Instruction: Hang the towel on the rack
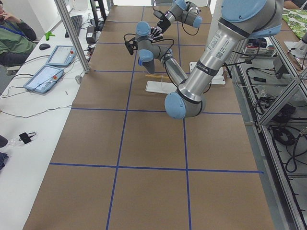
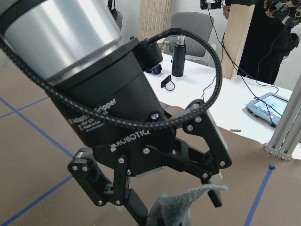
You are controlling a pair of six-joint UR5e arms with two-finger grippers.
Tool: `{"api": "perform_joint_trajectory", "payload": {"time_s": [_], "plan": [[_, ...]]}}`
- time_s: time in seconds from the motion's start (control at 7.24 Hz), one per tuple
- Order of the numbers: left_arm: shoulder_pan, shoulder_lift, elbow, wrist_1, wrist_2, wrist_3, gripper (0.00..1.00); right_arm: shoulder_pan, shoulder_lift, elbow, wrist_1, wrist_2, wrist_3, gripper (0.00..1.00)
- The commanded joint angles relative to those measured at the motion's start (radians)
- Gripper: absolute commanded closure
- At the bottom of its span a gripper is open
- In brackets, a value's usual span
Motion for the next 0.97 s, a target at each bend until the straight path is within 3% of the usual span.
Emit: {"api": "perform_joint_trajectory", "payload": {"time_s": [0.0, 0.83], "plan": [[0.003, 0.001, -0.002, -0.002, 0.001, 0.008, 0.77, 0.000, 0.001, -0.002, 0.000, 0.000, 0.000, 1.00], [0.011, -0.002, -0.002, -0.002, 0.001, 0.017, 0.73, 0.001, 0.001, 0.000, 0.002, 0.000, -0.002, 1.00]]}}
